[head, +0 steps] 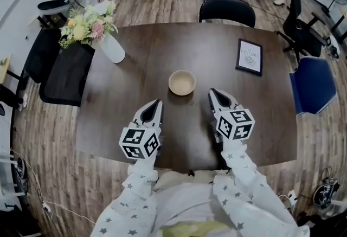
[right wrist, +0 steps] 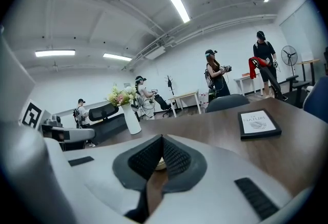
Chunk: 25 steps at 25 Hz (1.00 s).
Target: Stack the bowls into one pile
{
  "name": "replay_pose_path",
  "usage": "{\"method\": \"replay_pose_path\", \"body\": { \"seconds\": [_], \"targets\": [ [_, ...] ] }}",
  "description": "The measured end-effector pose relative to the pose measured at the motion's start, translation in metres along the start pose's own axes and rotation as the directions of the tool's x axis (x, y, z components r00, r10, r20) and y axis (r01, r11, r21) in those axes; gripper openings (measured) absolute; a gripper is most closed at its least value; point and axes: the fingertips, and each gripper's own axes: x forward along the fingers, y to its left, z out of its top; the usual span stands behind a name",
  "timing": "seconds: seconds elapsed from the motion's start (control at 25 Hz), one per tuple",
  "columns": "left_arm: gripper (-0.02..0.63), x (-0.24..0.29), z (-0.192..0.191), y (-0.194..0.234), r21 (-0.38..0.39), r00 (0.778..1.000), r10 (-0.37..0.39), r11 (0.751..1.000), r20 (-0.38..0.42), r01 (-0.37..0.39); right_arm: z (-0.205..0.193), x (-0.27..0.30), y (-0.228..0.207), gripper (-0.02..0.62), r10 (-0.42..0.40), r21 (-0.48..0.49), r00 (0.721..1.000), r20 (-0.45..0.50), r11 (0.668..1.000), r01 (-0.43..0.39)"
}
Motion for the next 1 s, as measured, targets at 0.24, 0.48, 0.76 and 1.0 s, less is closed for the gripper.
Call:
{"method": "replay_pose_path", "body": {
  "seconds": [0.24, 0.48, 0.76, 1.0],
  "targets": [
    [0.026, -0.01, 0.015, -0.007, 0.064, 0.999, -0.026, 0.998, 0.031, 0.024, 0.019, -0.022, -0.003, 0.021, -0.004, 0.031, 0.995, 0.095, 1.0, 0.001],
    [0.025, -0.016, 0.033, -0.01, 0.131, 0.997, -0.051, 0.991, 0.064, 0.042, 0.04, -0.039, -0.002, 0.021, -0.024, 0.029, 0.987, 0.16, 0.999, 0.019],
    [0.025, -0.022, 0.053, -0.004, 0.145, 0.992, -0.056, 0.989, 0.109, 0.04, 0.06, -0.052, 0.006, 0.021, -0.026, 0.014, 0.979, 0.202, 1.0, 0.024],
    [0.025, -0.028, 0.064, 0.005, 0.142, 0.989, -0.036, 0.99, 0.141, 0.015, 0.068, -0.059, 0.01, 0.021, -0.033, -0.024, 0.974, 0.223, 0.999, 0.039]
  ]
}}
